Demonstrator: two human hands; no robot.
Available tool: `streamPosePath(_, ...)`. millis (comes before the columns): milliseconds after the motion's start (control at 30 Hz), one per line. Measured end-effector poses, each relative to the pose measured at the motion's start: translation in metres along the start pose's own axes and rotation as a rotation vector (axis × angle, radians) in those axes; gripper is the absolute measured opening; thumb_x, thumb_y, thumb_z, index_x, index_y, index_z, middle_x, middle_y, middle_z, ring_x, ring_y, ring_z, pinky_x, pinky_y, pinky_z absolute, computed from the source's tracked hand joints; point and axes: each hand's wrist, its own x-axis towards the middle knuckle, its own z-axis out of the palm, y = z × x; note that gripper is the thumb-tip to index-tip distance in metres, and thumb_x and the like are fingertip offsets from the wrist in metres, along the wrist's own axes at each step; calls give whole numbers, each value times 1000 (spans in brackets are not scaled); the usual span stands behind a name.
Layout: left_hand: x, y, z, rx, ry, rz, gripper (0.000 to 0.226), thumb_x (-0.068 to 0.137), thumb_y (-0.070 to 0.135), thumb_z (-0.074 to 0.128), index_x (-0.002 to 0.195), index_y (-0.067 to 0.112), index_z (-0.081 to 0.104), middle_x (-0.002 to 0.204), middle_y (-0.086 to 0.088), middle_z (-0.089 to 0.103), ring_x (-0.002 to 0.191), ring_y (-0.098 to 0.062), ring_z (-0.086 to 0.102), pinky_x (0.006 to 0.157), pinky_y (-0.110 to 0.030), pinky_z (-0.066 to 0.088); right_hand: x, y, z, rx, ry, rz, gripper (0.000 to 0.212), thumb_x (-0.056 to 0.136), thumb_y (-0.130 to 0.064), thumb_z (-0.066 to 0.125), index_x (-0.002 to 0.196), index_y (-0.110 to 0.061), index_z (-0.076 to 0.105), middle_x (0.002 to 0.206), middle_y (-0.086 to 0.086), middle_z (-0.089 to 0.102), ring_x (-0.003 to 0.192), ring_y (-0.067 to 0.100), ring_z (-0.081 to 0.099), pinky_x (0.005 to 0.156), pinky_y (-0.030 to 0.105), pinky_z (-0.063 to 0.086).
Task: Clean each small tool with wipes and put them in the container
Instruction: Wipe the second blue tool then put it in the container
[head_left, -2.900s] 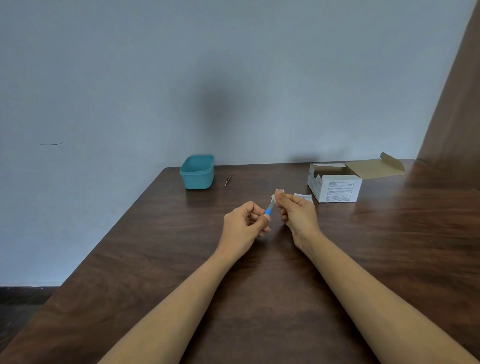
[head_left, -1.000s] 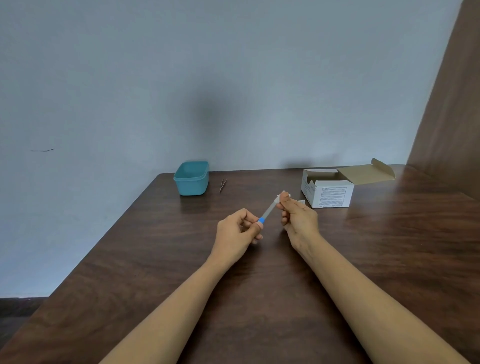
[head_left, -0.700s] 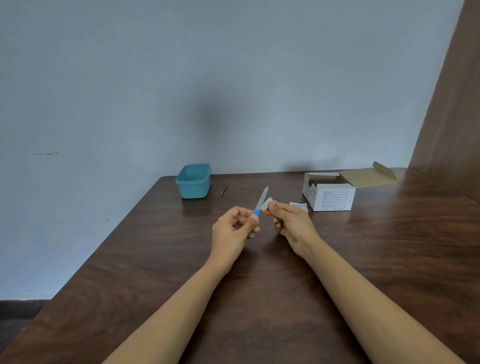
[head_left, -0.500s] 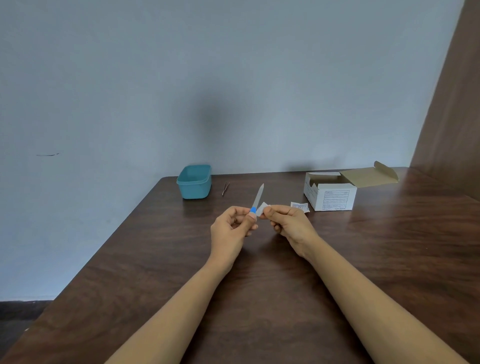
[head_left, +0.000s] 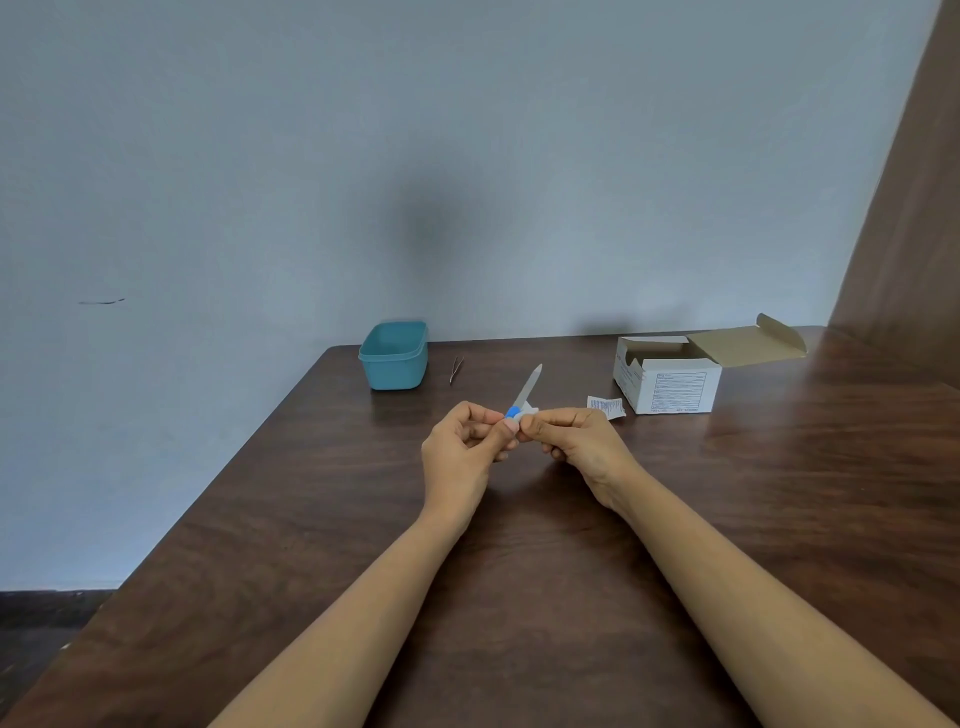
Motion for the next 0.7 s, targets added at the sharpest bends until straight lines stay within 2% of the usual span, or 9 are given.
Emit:
streamPosePath(200,-1,1,0,37,-28,28,15,81,18,76,87,6,69,74,-4,73,65,-9,69,62,-19,56,1,1,0,2,-14,-23,12,82,-23,72,90,-16,77,72,-5,70,63,4,48,59,18,39)
streamPosePath(400,1,-1,0,128,-65,87,11,83,14,73,93,16,76,81,2,75,77,-10,71,73,-29,60,2,2,0,29,24,-18,7,82,-22,72,83,-19,77,73,-3,70,62,5,46,58,18,38)
streamPosePath(567,-1,0,1,145,-31,115,9,82,16,75,91,16,76,78,4,75,73,-6,69,69,-26,59,2,1,0,-16,3,-13,7,83,-19,71,79,-17,77,76,1,72,61,3,48,58,17,40)
streamPosePath(700,-1,0,0,150,-46,112,8,82,17,75,89,16,75,75,4,74,69,-3,67,66,-23,57,0,0,2,-52,12,-23,6,82,-16,72,81,-13,77,70,-3,70,59,0,49,57,14,40)
